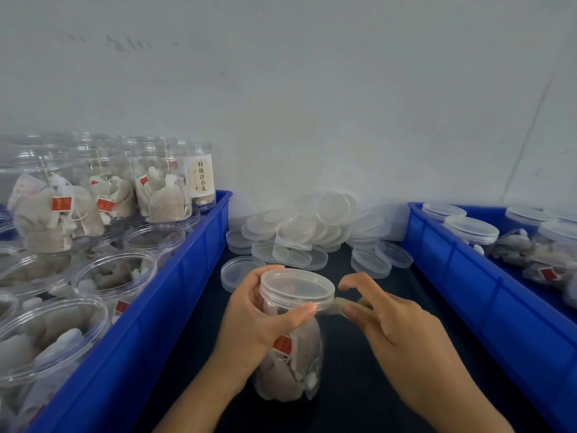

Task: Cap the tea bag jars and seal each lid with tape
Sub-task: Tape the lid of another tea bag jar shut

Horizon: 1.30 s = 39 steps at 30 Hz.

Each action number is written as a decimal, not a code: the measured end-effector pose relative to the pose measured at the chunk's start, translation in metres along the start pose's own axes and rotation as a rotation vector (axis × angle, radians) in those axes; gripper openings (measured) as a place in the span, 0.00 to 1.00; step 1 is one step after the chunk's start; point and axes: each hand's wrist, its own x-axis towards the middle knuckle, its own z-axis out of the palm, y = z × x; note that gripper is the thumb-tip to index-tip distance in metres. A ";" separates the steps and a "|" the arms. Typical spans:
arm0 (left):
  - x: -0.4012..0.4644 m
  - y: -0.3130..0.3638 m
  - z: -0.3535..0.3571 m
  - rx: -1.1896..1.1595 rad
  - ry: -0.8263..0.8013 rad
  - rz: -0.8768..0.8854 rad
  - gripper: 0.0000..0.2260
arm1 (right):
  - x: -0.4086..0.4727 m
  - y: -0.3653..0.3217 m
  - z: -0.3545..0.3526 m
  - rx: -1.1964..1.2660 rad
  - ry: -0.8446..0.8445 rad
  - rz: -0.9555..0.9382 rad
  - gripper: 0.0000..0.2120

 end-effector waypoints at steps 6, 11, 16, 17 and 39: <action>0.004 -0.003 -0.006 -0.057 -0.132 -0.022 0.34 | -0.002 0.001 0.004 -0.073 0.023 -0.021 0.20; 0.003 -0.005 -0.003 -0.096 -0.142 -0.046 0.32 | -0.001 0.002 0.006 -0.038 -0.015 0.008 0.24; 0.003 -0.007 -0.002 -0.121 -0.103 -0.042 0.34 | -0.001 0.001 0.007 -0.104 -0.033 0.054 0.25; 0.003 -0.007 -0.002 -0.122 -0.106 -0.042 0.34 | 0.000 0.001 0.008 -0.112 -0.038 0.062 0.25; -0.012 0.002 0.011 0.164 0.057 0.056 0.19 | -0.004 -0.008 0.017 -0.026 0.009 0.035 0.20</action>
